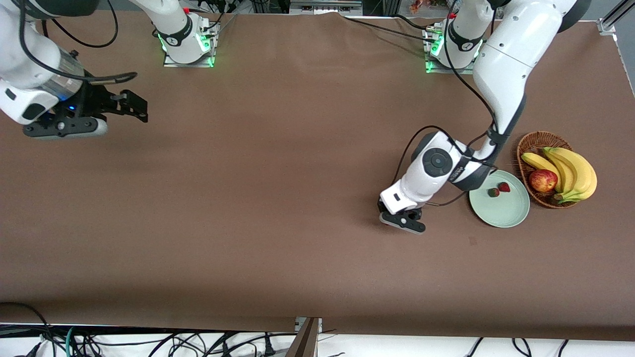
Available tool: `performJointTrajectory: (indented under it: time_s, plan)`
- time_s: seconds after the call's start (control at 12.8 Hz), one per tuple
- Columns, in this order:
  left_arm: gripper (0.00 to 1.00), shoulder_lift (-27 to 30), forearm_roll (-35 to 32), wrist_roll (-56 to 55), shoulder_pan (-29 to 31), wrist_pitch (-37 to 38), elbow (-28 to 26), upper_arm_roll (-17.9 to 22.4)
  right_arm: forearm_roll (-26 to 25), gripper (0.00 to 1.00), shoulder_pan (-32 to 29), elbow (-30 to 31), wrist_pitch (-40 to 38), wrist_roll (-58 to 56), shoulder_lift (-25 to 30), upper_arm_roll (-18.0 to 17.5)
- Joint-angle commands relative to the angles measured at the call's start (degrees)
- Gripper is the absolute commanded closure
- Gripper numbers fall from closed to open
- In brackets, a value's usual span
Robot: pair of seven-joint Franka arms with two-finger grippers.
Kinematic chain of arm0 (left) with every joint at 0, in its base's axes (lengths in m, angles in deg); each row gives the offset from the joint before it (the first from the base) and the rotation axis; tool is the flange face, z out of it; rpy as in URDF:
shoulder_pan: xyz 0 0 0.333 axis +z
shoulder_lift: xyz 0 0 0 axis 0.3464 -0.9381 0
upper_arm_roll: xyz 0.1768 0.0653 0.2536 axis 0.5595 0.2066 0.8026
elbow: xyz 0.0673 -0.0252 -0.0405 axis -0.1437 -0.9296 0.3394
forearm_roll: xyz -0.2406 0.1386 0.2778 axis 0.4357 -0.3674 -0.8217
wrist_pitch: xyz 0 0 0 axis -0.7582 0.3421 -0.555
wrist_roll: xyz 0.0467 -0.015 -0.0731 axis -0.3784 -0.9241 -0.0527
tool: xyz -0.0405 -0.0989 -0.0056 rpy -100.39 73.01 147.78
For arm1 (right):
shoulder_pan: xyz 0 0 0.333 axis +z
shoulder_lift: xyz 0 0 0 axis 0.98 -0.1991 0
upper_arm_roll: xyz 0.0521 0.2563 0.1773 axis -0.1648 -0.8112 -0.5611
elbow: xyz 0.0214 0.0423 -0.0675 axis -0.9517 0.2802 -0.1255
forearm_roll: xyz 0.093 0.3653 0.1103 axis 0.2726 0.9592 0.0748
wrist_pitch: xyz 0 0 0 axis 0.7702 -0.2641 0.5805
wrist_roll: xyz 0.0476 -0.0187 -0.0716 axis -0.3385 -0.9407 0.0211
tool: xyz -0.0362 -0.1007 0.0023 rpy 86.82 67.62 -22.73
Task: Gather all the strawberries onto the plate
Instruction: 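Open the left gripper over the plate while the right gripper returns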
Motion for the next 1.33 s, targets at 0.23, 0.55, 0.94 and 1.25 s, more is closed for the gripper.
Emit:
performJointTrajectory:
  time_s: [0.23,0.55,0.94,1.25]
  plan:
    - [1.00,10.62,9.86,20.11,7.71,20.06,-1.46,3.65,-2.14,0.00,-10.99,0.08,0.19,-3.34,0.26,-8.19]
    - [1.00,12.21,18.84,42.28,10.00,26.41,-3.47,13.94,-2.42,0.00,-11.63,0.26,-0.08,-3.17,0.61,-9.09]
    - [1.00,13.18,20.60,43.19,10.97,26.32,-10.50,16.33,-1.98,0.00,-11.63,0.08,-1.04,-1.76,0.87,-9.00]
    - [0.71,12.92,20.69,42.58,10.88,25.71,-11.30,16.33,-1.80,0.00,-11.54,-0.62,-1.48,-1.76,0.87,-9.09]
